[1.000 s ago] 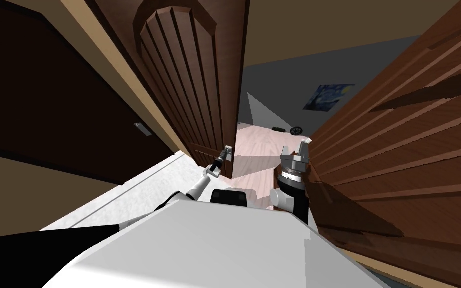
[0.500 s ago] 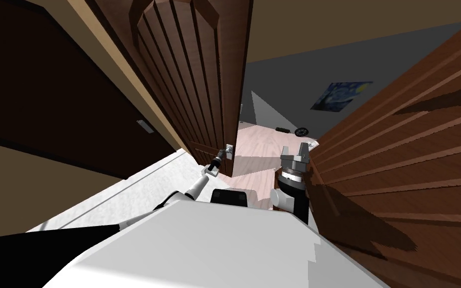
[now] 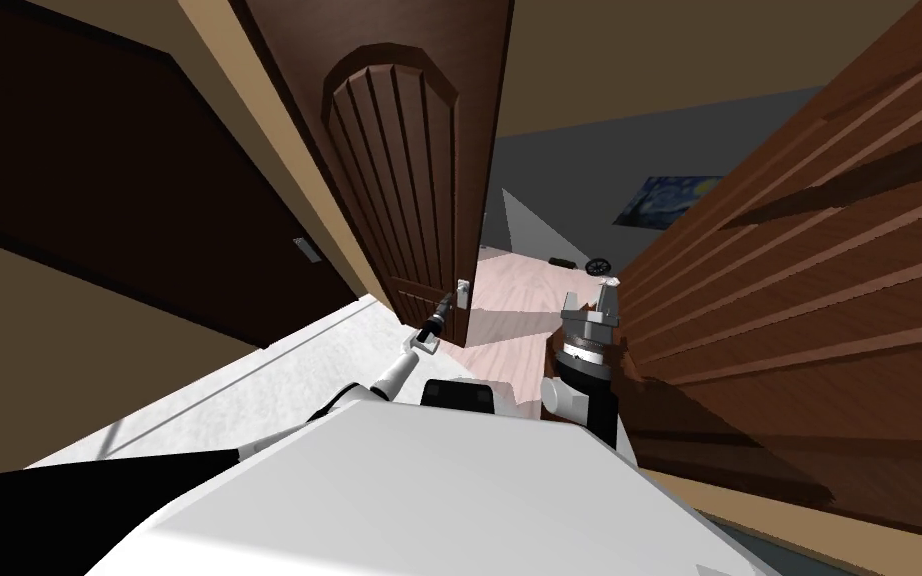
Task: Push the door open
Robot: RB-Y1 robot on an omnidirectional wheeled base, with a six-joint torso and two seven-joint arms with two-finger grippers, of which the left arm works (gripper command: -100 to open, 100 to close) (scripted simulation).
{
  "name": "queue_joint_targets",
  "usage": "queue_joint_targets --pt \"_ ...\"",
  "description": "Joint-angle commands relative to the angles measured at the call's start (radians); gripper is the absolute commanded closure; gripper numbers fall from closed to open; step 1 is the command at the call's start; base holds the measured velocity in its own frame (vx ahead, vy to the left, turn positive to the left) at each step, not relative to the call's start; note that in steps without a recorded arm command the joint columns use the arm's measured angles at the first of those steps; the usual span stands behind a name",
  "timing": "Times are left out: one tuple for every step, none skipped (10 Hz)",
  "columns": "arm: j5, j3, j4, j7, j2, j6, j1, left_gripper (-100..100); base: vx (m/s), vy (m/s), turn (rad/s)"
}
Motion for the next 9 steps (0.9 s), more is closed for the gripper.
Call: queue_joint_targets --pt "0.002 -0.005 -0.008 0.004 -0.014 0.003 0.005 -100 -0.218 -0.011 0.024" --pt "0.003 -0.006 -0.01 0.006 -0.024 0.004 0.006 -100 -0.189 0.035 0.02" --pt "0.002 -0.008 -0.021 0.005 -0.016 0.007 0.014 -100 -0.082 0.02 -0.004" --pt "0.002 -0.004 -0.018 0.004 -0.005 0.004 0.014 -100 0.095 -0.025 -0.028" --pt "0.002 -0.003 -0.017 0.003 -0.003 0.003 0.013 -100 0.175 -0.05 -0.019" --pt "0.002 -0.001 -0.015 0.002 0.0 0.0 0.012 -100 0.166 -0.068 -0.013" --pt "0.002 0.002 -0.012 0.001 0.001 -0.002 0.011 -100 0.185 -0.062 -0.02" --pt "0.002 0.005 -0.009 -0.001 0.001 -0.005 0.01 -100 0.232 -0.057 -0.023" --pt "0.002 0.007 -0.007 -0.002 -0.001 -0.008 0.009 -100 0.222 -0.058 -0.019"
